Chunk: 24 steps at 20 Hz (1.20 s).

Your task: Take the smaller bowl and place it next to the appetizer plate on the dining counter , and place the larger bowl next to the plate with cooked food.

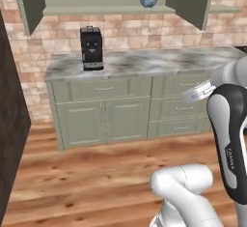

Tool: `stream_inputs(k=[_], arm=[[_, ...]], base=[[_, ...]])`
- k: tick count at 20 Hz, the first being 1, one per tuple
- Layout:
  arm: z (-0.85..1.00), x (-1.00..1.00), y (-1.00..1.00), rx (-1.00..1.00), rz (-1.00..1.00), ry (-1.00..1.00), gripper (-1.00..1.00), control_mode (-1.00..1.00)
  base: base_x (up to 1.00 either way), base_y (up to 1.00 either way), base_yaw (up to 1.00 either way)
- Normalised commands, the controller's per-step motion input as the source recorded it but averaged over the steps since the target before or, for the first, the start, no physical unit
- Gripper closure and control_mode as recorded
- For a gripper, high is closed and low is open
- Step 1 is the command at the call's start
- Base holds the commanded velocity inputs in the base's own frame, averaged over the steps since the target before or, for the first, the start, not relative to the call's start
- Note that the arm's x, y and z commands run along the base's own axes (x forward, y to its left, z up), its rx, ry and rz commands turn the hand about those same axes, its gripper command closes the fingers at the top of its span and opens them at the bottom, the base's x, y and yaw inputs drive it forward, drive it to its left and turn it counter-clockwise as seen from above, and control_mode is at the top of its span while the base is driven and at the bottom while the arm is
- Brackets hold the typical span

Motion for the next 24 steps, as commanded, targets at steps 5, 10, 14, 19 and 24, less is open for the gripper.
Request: stream_inputs(k=[5,10,14,19,24], arm=[[0.00,0.00,0.00,0.00,0.00,0.00,-1.00,1.00],[0.00,0.00,0.00,0.00,0.00,0.00,-1.00,1.00],[0.00,0.00,0.00,0.00,0.00,0.00,-1.00,1.00],[0.00,0.00,0.00,0.00,0.00,0.00,-1.00,1.00],[0.00,0.00,0.00,0.00,0.00,0.00,-1.00,1.00]], base=[[1.00,-0.05,-0.11],[1.00,-0.07,-0.16],[1.00,0.00,-0.15],[1.00,0.00,-0.16],[1.00,0.00,-0.17]])
